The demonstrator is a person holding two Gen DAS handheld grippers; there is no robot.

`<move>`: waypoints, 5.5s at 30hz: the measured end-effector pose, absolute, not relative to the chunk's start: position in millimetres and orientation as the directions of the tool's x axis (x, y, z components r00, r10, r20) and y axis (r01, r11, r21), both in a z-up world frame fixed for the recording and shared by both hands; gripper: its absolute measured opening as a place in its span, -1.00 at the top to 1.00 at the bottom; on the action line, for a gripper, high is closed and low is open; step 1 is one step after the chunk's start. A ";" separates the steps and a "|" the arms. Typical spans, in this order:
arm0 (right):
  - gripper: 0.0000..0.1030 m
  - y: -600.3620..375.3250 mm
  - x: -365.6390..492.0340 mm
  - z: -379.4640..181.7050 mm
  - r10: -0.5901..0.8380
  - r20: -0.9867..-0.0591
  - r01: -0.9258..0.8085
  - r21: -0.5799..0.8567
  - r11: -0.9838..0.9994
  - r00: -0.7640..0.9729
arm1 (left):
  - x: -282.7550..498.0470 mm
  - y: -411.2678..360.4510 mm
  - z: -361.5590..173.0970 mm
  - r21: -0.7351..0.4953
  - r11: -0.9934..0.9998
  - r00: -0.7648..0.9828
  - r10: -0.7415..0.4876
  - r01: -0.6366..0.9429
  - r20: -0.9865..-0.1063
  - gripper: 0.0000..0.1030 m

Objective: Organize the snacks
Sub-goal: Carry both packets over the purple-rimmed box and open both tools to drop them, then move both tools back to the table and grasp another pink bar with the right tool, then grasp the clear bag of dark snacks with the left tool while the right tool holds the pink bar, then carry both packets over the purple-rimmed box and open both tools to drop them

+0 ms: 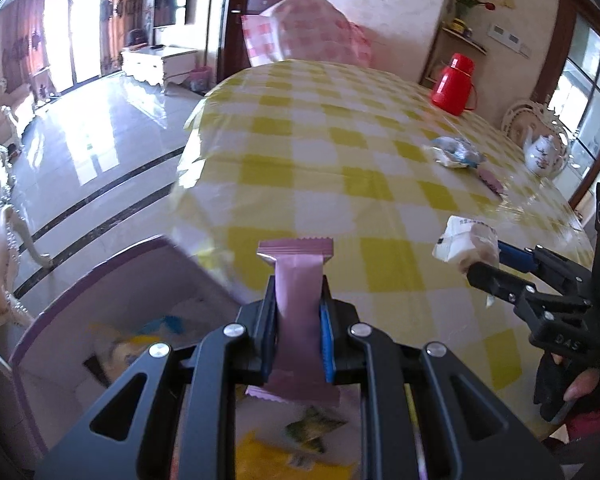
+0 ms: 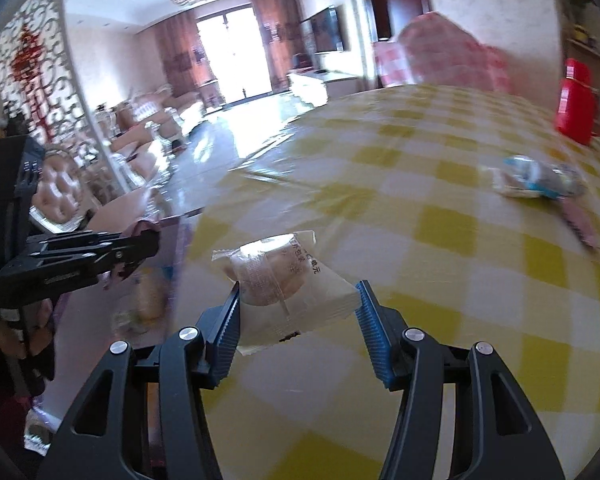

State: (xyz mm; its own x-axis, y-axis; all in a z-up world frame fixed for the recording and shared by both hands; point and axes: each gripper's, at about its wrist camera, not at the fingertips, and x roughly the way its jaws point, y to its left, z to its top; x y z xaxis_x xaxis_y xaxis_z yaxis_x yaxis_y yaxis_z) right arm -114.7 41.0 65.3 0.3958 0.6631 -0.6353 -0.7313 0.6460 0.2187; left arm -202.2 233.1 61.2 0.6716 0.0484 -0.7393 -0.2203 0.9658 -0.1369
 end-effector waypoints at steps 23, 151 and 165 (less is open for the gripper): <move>-0.34 42.9 -130.7 74.0 0.760 -0.605 -0.815 0.300 0.496 0.240 | -180.2 252.6 67.5 0.091 0.927 0.517 0.282 -0.364 -0.808 -0.90; 0.60 73.5 -151.6 62.4 0.674 -0.703 -0.829 0.222 0.513 0.228 | -186.8 197.1 48.3 0.090 0.995 0.576 0.103 -0.051 -0.811 -0.22; 0.58 156.1 -248.0 50.7 0.654 -0.756 -0.964 0.196 0.178 -0.033 | -274.1 305.0 29.4 0.143 0.985 0.352 0.168 -0.095 -0.921 -0.23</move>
